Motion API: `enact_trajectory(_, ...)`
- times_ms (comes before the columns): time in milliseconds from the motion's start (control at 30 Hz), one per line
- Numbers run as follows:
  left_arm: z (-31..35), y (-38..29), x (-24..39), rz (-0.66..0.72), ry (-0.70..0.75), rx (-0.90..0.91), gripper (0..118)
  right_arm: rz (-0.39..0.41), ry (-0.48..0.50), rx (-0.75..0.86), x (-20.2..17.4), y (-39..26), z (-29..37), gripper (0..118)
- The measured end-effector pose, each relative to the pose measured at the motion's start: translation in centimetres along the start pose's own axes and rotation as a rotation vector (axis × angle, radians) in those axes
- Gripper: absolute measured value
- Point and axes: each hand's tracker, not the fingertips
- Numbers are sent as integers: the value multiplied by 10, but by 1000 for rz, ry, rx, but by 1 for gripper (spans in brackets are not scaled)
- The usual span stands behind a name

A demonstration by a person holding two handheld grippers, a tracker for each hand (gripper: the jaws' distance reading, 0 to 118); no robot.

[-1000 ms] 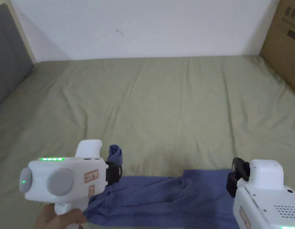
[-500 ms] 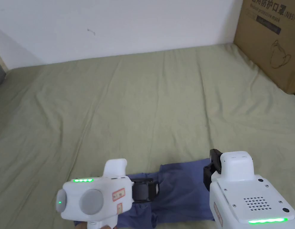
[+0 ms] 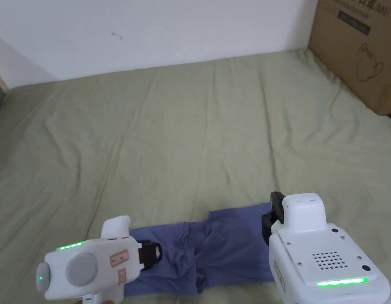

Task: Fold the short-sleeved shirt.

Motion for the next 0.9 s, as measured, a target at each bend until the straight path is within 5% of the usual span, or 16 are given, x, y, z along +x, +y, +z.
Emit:
enact_trajectory(433, -41, -9, 52, -155, -65, -135, 3, -31, 23, -36, 12, -7, -4, 1)
enact_trajectory(733, 18, 17, 40, -102, -116, -16, 3, -32, 11, -32, 14, -4, 1, 0)
enact_trajectory(900, 70, 32, -18, 38, -148, 99, 3, -9, 12, -11, 5, 3, 6, 1)
